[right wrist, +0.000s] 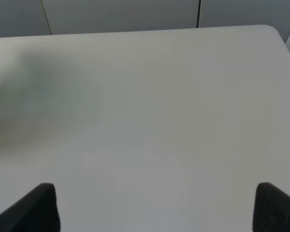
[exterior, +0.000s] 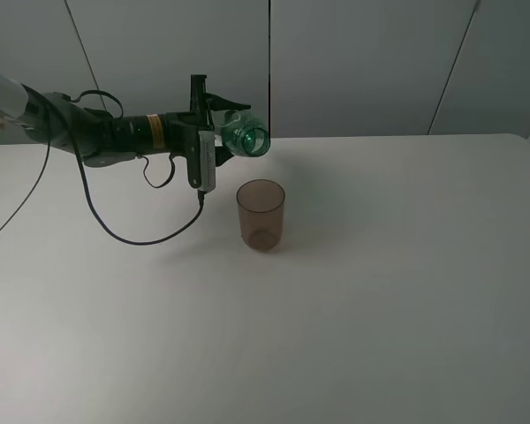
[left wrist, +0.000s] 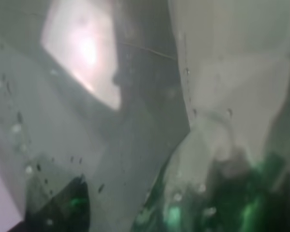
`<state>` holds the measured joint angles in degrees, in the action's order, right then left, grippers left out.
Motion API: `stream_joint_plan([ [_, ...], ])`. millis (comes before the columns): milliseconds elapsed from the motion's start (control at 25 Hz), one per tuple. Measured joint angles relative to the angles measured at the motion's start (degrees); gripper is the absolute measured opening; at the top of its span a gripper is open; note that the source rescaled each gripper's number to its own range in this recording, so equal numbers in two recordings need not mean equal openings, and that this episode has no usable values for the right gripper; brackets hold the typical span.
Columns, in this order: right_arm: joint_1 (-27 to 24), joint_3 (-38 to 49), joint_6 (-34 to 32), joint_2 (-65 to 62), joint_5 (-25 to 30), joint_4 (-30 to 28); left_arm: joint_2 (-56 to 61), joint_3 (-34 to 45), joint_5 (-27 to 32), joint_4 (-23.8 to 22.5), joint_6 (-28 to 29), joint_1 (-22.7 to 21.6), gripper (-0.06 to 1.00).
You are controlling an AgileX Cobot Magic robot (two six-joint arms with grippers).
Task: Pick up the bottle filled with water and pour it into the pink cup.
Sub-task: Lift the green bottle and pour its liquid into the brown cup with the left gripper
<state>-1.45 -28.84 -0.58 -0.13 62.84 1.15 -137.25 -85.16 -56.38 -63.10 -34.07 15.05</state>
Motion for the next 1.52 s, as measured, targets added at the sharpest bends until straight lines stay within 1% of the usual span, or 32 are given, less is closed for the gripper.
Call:
stream_joint_plan([
  [240,0.0,0.0,0.0,0.0,0.0,0.0,0.0,0.0,0.1,-0.3,-4.5,0.0,0.03],
  [560,0.0,0.0,0.0,0.0,0.0,0.0,0.0,0.0,0.1,-0.3,-8.5,0.0,0.03],
  [680,0.0,0.0,0.0,0.0,0.0,0.0,0.0,0.0,0.6,-0.3,-11.4,0.1,0.03],
  [960,0.0,0.0,0.0,0.0,0.0,0.0,0.0,0.0,1.0,-0.3,-16.4,0.1,0.03],
  [1240,0.0,0.0,0.0,0.0,0.0,0.0,0.0,0.0,1.4,-0.3,-18.7,0.1,0.03],
  [1320,0.0,0.0,0.0,0.0,0.0,0.0,0.0,0.0,1.4,-0.3,-19.6,0.1,0.01],
  [1520,0.0,0.0,0.0,0.0,0.0,0.0,0.3,0.0,1.5,-0.2,-20.3,0.1,0.01],
])
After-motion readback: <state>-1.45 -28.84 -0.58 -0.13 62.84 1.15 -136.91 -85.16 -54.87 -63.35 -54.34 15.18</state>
